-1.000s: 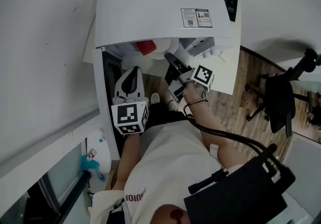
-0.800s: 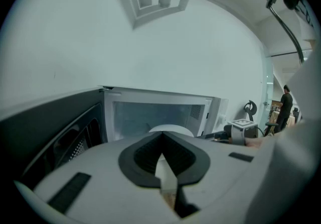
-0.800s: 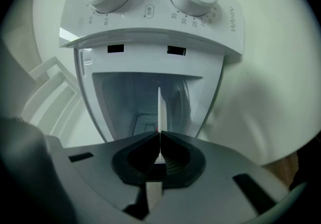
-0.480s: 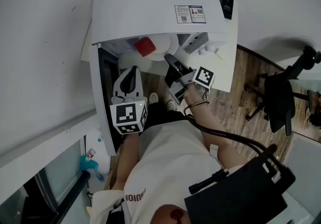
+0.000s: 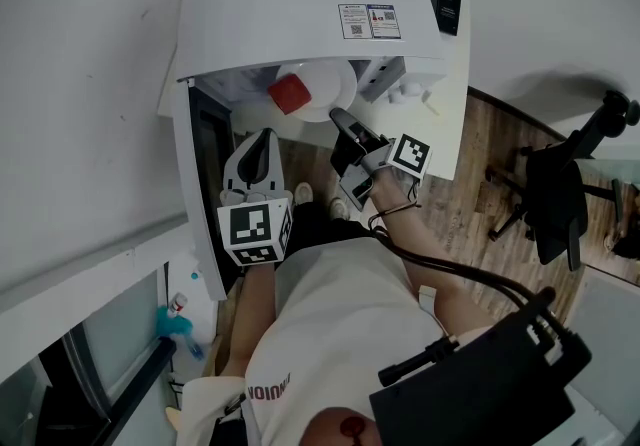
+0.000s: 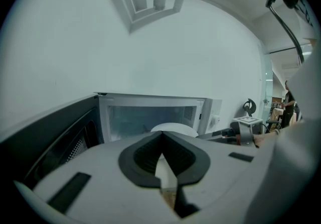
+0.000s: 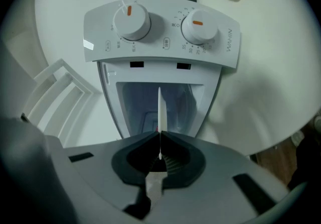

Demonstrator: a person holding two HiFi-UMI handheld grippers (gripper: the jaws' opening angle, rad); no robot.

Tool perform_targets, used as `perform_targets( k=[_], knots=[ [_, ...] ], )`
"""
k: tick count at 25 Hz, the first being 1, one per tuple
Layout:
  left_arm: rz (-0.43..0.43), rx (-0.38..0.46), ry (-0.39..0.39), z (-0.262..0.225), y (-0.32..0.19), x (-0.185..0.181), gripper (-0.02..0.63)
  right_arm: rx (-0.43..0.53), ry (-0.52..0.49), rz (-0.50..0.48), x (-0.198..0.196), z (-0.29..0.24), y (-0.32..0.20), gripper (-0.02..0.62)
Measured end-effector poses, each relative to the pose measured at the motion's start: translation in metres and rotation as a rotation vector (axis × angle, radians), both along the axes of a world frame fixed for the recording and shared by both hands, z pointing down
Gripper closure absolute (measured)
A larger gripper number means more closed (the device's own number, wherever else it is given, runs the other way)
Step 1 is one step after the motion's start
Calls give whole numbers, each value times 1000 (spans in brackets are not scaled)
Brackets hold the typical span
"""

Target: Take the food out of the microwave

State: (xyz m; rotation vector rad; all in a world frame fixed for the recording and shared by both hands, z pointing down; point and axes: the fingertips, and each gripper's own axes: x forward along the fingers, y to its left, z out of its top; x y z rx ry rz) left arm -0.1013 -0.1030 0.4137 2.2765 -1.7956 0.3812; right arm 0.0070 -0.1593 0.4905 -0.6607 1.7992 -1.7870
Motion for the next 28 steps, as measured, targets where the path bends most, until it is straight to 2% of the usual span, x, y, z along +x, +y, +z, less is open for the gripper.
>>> perform_targets(
  k=[28],
  knots=[
    [-54, 39, 1, -13, 16, 15, 592, 38, -42, -77, 23, -24, 33, 569]
  ],
)
